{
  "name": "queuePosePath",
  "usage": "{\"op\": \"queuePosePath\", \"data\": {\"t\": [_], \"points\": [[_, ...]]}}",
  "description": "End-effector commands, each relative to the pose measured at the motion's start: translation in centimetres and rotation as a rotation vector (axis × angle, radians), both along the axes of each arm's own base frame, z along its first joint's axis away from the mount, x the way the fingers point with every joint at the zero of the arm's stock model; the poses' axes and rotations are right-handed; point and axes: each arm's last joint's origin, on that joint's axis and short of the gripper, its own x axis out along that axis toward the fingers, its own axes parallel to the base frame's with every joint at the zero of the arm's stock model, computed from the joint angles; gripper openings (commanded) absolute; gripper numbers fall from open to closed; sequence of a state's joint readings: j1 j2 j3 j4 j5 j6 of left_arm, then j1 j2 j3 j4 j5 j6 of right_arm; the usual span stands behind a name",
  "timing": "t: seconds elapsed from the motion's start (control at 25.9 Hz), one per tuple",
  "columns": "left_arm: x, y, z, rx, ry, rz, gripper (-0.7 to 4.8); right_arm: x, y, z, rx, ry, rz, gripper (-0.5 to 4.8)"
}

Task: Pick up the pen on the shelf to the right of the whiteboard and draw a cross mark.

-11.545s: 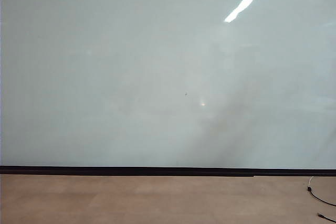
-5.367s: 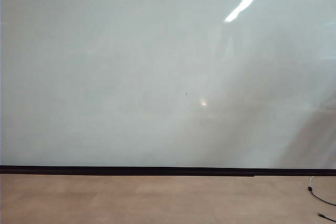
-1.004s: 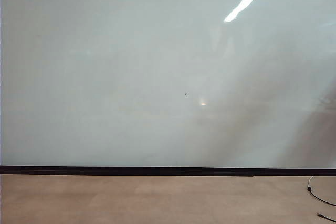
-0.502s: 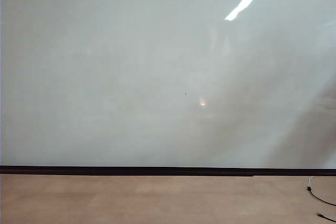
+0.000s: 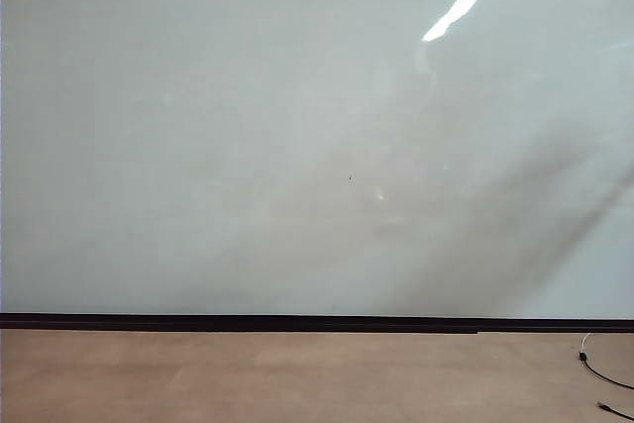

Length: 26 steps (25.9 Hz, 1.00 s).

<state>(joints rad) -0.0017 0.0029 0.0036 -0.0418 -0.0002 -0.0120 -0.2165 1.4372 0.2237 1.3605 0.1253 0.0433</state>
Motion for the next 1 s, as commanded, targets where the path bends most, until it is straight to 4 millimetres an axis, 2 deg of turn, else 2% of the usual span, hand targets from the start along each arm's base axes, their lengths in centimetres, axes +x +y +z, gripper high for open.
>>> {"op": "queuePosePath", "data": {"t": [0.04, 0.31, 0.42, 0.66, 1.0], "points": [[0.0, 0.0, 0.2, 0.004, -0.012, -0.004, -0.05, -0.8, 1.9, 0.2, 0.03, 0.019, 0.019, -0.04], [0.0, 0.0, 0.2, 0.004, -0.012, -0.003, -0.04, -1.0, 5.9, 0.4, 0.085, 0.041, 0.221, -0.04], [0.0, 0.0, 0.2, 0.004, -0.012, -0.004, -0.05, -1.1, 7.6, 0.4, 0.139, 0.039, 0.382, -0.04], [0.0, 0.0, 0.2, 0.004, -0.012, -0.004, -0.04, -1.0, 9.0, 0.6, 0.204, 0.042, 0.603, -0.04], [0.0, 0.0, 0.2, 0.004, -0.012, -0.004, -0.04, 1.0, 11.2, 1.1, 0.219, 0.075, 0.862, -0.04]]}}
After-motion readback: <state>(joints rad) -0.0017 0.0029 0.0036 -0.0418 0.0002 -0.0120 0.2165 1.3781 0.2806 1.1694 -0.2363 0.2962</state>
